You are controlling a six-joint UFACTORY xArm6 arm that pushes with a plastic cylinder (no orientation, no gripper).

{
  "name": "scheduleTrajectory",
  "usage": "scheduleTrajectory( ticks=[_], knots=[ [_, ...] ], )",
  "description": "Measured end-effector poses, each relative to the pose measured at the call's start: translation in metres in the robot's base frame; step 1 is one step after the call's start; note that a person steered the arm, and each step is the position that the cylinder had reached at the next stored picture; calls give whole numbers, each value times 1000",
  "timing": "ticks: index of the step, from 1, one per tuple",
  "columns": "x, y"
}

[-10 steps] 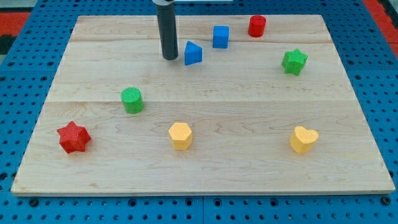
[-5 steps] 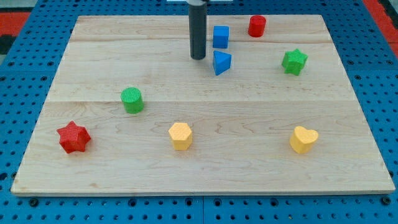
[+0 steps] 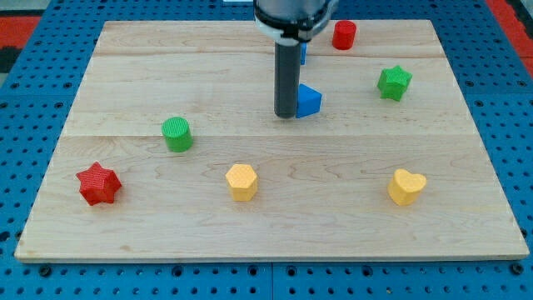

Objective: Push the blue triangle below to the blue cube

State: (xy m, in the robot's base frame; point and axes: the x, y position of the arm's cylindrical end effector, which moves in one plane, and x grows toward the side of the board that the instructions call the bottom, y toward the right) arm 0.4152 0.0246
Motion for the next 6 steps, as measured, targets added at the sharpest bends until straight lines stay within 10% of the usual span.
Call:
scheduleTrajectory(
  ticks=[3,6],
  knots=[
    [4,140],
    [-49,67]
  ],
)
